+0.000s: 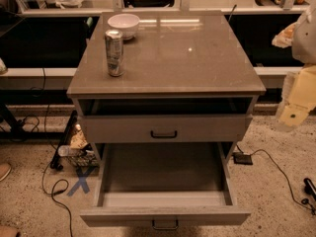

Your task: Close middle drawer

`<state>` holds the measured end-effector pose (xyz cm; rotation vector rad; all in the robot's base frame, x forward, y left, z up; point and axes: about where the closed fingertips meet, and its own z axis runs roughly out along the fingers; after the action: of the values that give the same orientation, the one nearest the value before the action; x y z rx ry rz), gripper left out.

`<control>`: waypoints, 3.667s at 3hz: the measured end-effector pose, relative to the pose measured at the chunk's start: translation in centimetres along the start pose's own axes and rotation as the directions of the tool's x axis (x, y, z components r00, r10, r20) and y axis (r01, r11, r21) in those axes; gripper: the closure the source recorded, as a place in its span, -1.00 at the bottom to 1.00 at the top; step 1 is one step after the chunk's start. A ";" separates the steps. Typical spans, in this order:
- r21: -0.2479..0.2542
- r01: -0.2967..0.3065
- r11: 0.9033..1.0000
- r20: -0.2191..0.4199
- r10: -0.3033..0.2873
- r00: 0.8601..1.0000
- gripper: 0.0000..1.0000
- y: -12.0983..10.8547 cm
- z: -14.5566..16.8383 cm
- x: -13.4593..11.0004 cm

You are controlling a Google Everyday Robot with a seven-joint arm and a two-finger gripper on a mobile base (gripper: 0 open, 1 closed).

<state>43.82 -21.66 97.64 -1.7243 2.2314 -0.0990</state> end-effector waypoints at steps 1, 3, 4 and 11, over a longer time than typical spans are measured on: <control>0.000 0.000 1.000 0.000 0.000 1.000 -1.00 0.0 0.0 0.0; -0.153 -0.205 0.967 0.116 0.224 0.968 -1.00 4.4 11.1 1.1; -0.153 -0.205 0.967 0.116 0.224 0.968 -1.00 4.4 11.1 1.1; -0.415 -0.639 0.648 0.031 0.711 0.702 -0.62 20.1 39.8 9.9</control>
Offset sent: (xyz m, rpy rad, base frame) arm -0.0085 0.0091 -0.1160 0.2192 0.1894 -0.1330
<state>34.51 -20.17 53.00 -0.8380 2.6983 0.6862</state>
